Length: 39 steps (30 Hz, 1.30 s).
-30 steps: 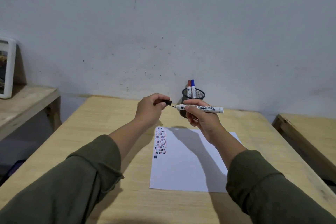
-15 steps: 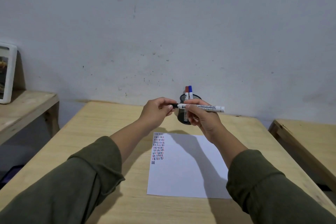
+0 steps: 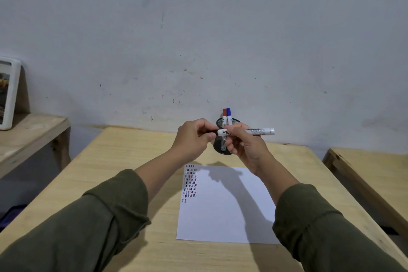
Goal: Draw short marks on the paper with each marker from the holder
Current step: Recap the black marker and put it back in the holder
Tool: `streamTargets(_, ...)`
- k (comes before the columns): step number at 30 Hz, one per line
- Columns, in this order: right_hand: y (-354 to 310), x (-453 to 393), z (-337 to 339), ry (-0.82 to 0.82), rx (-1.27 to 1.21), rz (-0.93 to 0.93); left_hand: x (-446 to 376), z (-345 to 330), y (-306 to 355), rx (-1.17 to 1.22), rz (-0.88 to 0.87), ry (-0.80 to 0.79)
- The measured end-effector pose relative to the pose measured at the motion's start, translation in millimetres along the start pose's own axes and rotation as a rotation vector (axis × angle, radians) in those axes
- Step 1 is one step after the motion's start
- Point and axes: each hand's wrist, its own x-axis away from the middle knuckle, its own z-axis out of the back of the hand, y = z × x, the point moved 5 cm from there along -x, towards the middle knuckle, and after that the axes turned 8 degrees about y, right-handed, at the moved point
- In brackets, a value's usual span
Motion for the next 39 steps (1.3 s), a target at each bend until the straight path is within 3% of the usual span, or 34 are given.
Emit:
streamTargets(6, 10.0, 4.3, 0.8, 0.023, -0.033, -0.007, 3.0, 0.0, 1.5, -0.082, -0.09, 0.046)
streamTargets(10, 7.2, 4.7, 0.0, -0.023, 0.056, 0.012, -2.3, 2.8, -1.7, -0.053, -0.067, 0.001)
streamTargets(19, -13.8, 3.2, 6.6, -0.1, -0.036, -0.094, -33.9, 11.5, 1.5, 0.057, -0.014, 0.044)
streamTargets(29, -21.7, -25.8, 15.3, -0.071, 0.201, 0.024, -61.9, -21.5, 27.6, 0.147, -0.047, -0.013)
streamTargets(39, -39.6, -92.3, 29.1, 0.104, 0.683, 0.219, -88.7, -59.0, -29.3, -0.353, 0.077, -0.126)
